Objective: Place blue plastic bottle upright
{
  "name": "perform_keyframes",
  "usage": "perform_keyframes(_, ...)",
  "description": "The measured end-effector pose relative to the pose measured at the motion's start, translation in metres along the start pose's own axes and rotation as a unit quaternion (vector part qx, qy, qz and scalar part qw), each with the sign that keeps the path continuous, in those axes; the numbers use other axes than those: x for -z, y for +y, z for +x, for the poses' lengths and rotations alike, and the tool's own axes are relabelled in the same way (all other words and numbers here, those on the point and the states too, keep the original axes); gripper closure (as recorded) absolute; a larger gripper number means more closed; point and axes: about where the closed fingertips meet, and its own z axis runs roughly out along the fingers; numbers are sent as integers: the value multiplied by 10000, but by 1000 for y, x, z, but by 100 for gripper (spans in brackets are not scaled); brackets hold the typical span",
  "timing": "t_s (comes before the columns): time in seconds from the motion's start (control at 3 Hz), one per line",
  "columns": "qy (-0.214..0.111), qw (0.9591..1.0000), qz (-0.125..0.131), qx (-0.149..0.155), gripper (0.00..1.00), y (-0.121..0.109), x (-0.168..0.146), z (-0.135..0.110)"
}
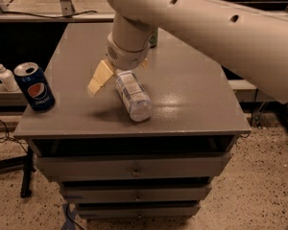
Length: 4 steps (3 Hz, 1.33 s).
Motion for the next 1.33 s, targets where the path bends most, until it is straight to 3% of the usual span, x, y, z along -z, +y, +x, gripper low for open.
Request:
perform_keyframes(0.67, 203, 9997, -68, -86, 0, -1, -27, 5)
perform_keyframes(1.0, 266, 9995, 9, -193, 18, -7, -32, 4)
perform_keyframes(1.33, 271, 9993, 148, -218, 43, -14, -33, 3)
